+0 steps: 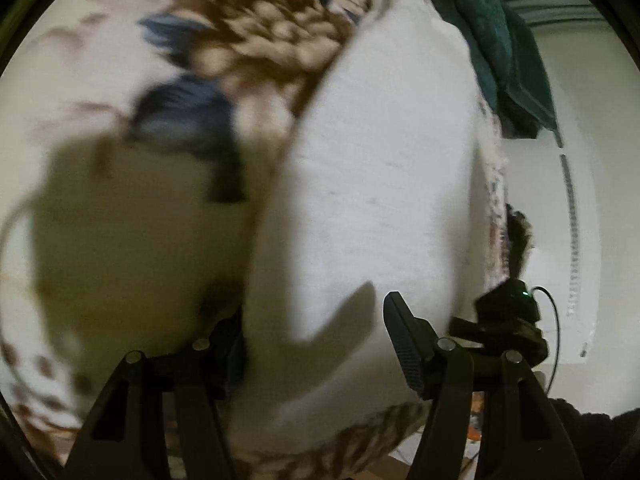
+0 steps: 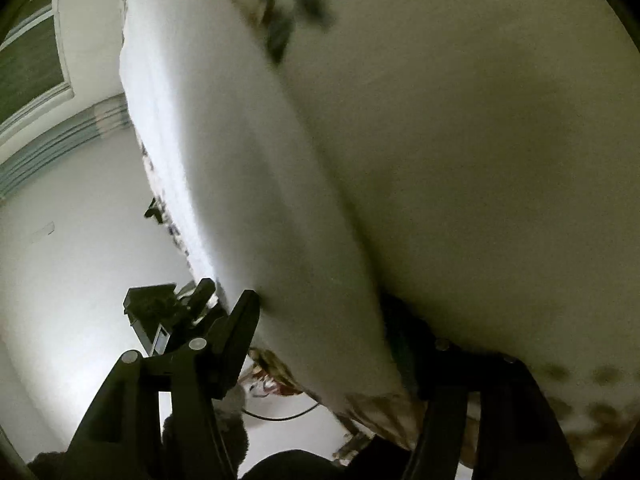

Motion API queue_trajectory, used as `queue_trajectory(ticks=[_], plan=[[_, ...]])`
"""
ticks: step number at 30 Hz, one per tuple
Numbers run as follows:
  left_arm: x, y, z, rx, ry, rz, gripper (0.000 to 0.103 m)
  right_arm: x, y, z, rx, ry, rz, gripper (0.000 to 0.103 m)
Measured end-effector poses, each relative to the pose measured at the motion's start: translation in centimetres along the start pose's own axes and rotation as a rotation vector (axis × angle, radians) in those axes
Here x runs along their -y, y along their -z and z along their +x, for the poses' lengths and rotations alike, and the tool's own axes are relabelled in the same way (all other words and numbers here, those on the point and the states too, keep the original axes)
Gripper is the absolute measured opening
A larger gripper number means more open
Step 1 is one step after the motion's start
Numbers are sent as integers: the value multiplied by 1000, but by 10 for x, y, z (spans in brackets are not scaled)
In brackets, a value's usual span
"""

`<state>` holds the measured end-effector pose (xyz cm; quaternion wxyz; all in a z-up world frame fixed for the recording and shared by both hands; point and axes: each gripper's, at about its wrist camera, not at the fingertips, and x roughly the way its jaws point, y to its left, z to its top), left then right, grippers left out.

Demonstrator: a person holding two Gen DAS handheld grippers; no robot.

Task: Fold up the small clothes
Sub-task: 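Grasp the sweater hem with both grippers and fold it toward the collar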

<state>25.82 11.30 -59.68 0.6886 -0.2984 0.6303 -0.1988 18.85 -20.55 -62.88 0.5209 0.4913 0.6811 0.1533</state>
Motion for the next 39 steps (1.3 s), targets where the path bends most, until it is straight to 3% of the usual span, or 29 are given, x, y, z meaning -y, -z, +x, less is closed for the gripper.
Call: queue_trajectory(ticks=[2, 3, 4, 10, 15, 18, 24, 25, 28, 29, 30, 31, 32, 36, 39], plan=[[7, 4, 3, -3, 6, 6, 53, -9, 0, 9, -24, -15, -8, 44], [11, 5, 4, -7, -3, 12, 21, -11, -1, 14, -33, -20, -2, 17], [13, 7, 3, -12, -25, 15, 8, -13, -1, 16, -27, -29, 9, 16], [37, -7, -33, 49, 33, -46, 9, -41, 8, -11, 40, -95, 72, 13], [81, -52, -67, 139, 74, -25, 9, -102, -8, -51, 98, -139, 14, 13], [103, -93, -72, 207, 103, -7, 9, -143, -43, -74, 146, -160, -27, 13], [124, -214, -45, 285, 138, 10, 14, -213, -165, -113, 260, -158, -81, 13], [123, -227, -38, 279, 134, 4, 14, -228, -191, -117, 275, -152, -84, 14], [128, -282, -21, 267, 91, -8, 34, -251, -254, -130, 306, -121, -65, 21], [128, -297, -20, 278, 98, -2, 53, -255, -271, -130, 305, -109, -54, 23], [131, -311, -18, 300, 104, 3, 60, -258, -290, -132, 310, -107, -46, 33], [132, -323, -20, 322, 98, 5, 60, -269, -309, -131, 317, -106, -44, 57], [131, -328, -19, 329, 97, 11, 60, -269, -322, -135, 328, -102, -45, 65], [130, -333, -27, 365, 31, 79, 60, -282, -341, -155, 379, -103, -75, 69], [132, -323, -15, 331, -72, 163, 60, -272, -315, -170, 424, 47, -167, 69]])
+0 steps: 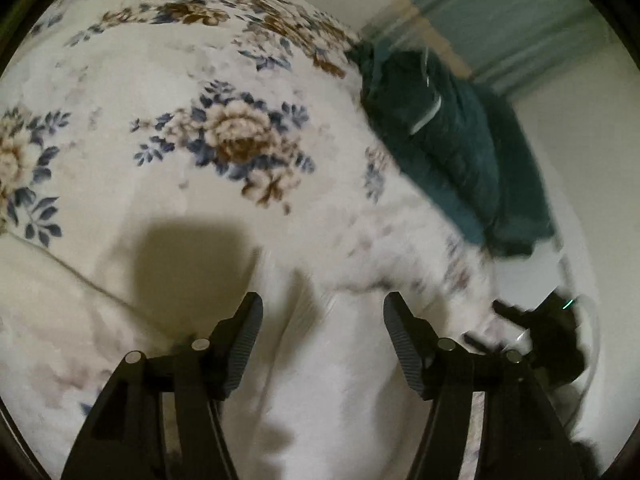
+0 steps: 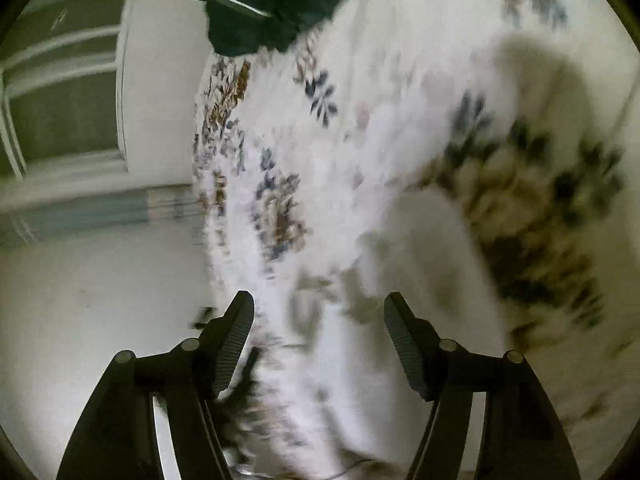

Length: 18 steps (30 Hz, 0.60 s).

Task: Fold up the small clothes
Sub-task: 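Grasp the sweater hem with both grippers and fold it toward the collar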

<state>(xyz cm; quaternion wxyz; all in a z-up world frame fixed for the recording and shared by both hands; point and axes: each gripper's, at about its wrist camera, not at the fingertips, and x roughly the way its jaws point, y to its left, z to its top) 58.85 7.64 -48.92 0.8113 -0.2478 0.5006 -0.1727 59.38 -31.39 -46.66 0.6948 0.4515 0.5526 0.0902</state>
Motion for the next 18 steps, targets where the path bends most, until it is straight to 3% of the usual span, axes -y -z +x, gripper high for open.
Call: queue_trajectory(ticks=[3, 5, 7, 9, 11, 12, 13, 18], plan=[[11, 17, 32, -94, -80, 117, 60, 12, 13, -1, -10, 137, -75, 69], [18, 24, 59, -154, -137, 184, 60, 22, 19, 9, -28, 173, -92, 69], [23, 28, 78, -164, -197, 238, 56, 25, 20, 23, -38, 183, -113, 69], [28, 30, 86, -139, -248, 306, 5, 19, 18, 38, -46, 204, -166, 69], [25, 27, 80, -112, -226, 293, 5, 12, 16, 53, -48, 230, -233, 57], [23, 25, 72, -85, -220, 283, 4, 8, 16, 59, -52, 266, -272, 21], [20, 23, 62, -65, -217, 268, 4, 5, 16, 62, -57, 304, -300, 5], [6, 9, 20, 16, -196, 170, 4, -4, 13, 31, 79, 315, -319, 5]])
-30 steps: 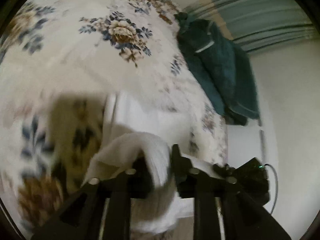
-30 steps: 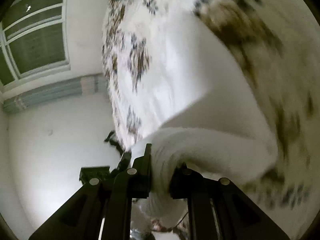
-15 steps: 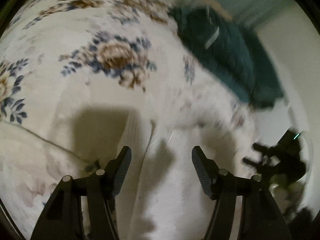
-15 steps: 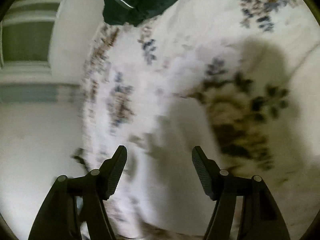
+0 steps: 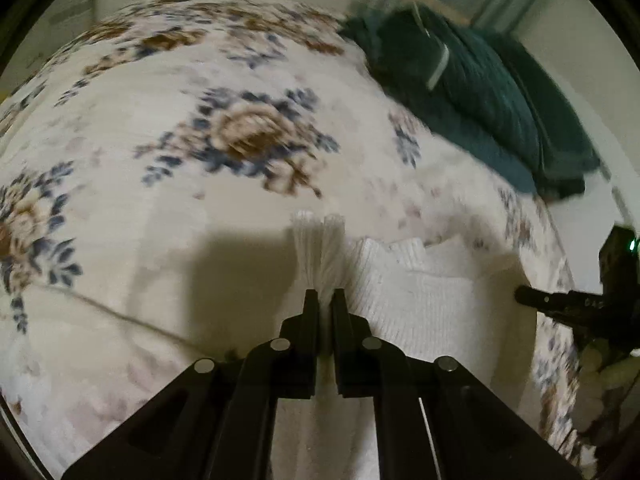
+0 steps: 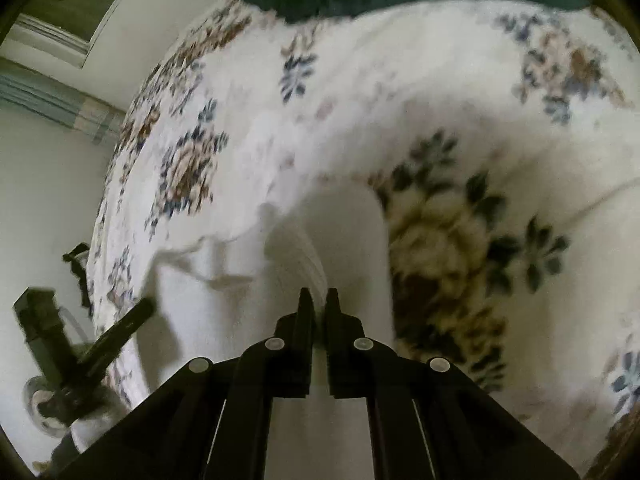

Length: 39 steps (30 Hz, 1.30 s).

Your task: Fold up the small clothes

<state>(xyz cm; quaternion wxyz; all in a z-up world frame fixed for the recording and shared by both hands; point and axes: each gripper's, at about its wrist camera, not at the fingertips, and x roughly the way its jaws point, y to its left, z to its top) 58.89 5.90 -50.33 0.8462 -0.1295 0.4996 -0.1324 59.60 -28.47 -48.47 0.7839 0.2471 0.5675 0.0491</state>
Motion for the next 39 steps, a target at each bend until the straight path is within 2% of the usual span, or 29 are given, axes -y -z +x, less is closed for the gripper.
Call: queue_trajectory(ticks=[5, 8, 11, 13, 15, 17, 18, 19, 20, 22, 23, 26, 28, 29, 31, 33, 34, 35, 36, 37, 39], plan=[[-14, -17, 15, -11, -6, -53, 4, 4, -16, -15, 60, 52, 12, 4], [-17, -26, 46, -68, -32, -33, 4, 3, -30, -3, 50, 88, 11, 4], [-33, -19, 82, -168, -40, -77, 5, 5, -42, 28, -6, 151, -11, 4], [-41, -13, 88, -210, 5, -124, 9, 10, -45, 51, -98, 152, -20, 4], [-49, -12, 75, -205, 76, -187, 11, 16, -45, 56, -145, 106, 20, 5], [-60, -10, 55, -193, 144, -244, 28, 26, -41, 46, -170, 29, 70, 18], [-68, -5, 42, -170, 176, -266, 46, 30, -38, 39, -181, 7, 88, 40], [-76, 1, 28, -139, 204, -293, 58, 37, -30, 29, -180, -32, 108, 63], [-83, 11, 18, -117, 229, -324, 70, 43, -22, 21, -177, -70, 122, 71], [-97, 35, 10, -126, 316, -386, 72, 59, 4, 11, -215, -157, 154, 89], [-101, 44, 12, -145, 349, -408, 72, 65, 17, 11, -245, -188, 166, 91], [-103, 80, 29, -217, 452, -467, 71, 82, 66, 33, -367, -285, 206, 92], [-89, 96, 46, -258, 522, -478, 72, 90, 93, 61, -443, -371, 263, 93], [-82, 98, 50, -264, 524, -470, 72, 92, 102, 73, -468, -411, 296, 93], [-64, 99, 62, -263, 522, -444, 72, 92, 110, 92, -474, -486, 360, 97], [-54, 95, 64, -240, 511, -434, 70, 88, 108, 98, -445, -519, 388, 97], [-48, 92, 61, -209, 513, -416, 64, 83, 106, 99, -435, -527, 385, 94], [-43, 89, 58, -197, 506, -397, 34, 77, 104, 98, -421, -515, 358, 87], [-39, 86, 53, -186, 476, -373, 31, 71, 103, 95, -414, -491, 322, 59], [-35, 85, 47, -171, 463, -361, 30, 66, 104, 92, -407, -471, 302, 52], [-31, 86, 26, -148, 457, -351, 27, 61, 107, 81, -390, -453, 283, 47]])
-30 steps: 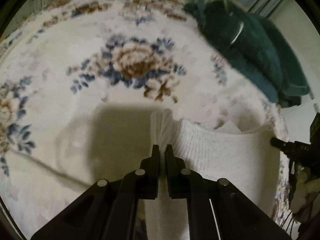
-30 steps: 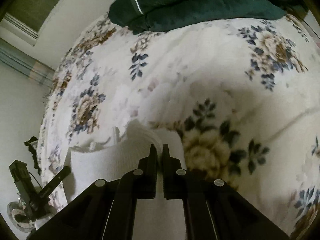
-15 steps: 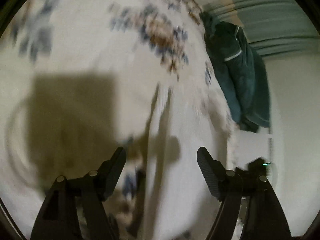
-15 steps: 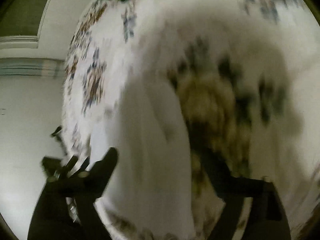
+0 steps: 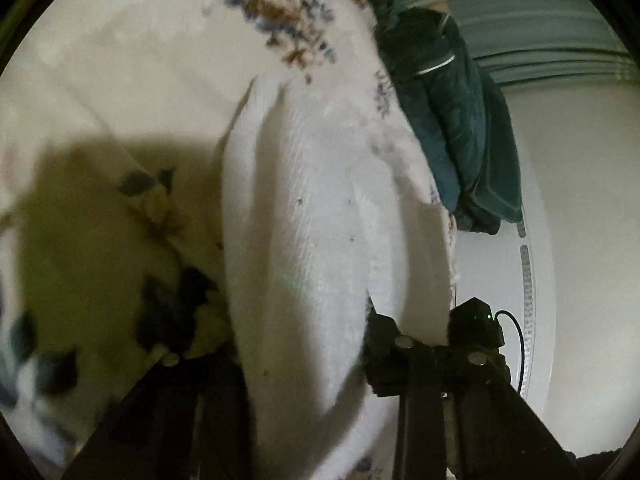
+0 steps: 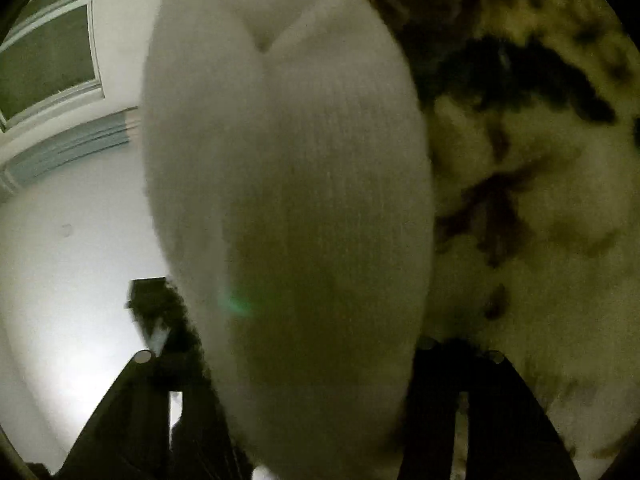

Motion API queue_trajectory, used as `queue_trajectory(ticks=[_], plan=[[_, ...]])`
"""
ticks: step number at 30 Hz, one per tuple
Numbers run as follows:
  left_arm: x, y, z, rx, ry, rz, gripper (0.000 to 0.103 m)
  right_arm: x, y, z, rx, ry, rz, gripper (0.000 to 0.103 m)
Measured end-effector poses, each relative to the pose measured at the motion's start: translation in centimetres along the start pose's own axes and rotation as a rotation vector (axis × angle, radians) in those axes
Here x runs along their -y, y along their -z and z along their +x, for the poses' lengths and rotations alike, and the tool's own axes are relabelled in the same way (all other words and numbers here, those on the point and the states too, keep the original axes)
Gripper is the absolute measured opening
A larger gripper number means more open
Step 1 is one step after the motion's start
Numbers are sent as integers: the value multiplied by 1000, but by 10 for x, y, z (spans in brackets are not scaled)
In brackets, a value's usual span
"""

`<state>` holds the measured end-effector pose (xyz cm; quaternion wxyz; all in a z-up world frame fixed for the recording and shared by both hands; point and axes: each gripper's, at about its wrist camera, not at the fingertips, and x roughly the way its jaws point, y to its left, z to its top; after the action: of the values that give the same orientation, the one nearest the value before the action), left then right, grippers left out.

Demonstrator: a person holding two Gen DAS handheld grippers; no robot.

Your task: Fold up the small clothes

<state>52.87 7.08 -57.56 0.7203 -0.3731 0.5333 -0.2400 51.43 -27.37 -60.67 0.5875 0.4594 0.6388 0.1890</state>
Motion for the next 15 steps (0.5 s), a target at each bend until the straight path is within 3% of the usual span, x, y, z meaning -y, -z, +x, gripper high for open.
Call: queue_trajectory(ticks=[3, 8, 12, 15], plan=[[12, 28, -26, -10, -7, 14, 27, -12, 25, -14, -1, 3, -23, 45], [5, 126, -74, -103, -87, -45, 28, -5, 123, -23, -87, 36, -25, 45], [-22, 195, -75, -198, -179, -98, 31, 29, 197, -11, -157, 178, 21, 47], [-35, 205, -74, -170, -180, -143, 33, 48, 212, 2, -183, 252, 44, 56]])
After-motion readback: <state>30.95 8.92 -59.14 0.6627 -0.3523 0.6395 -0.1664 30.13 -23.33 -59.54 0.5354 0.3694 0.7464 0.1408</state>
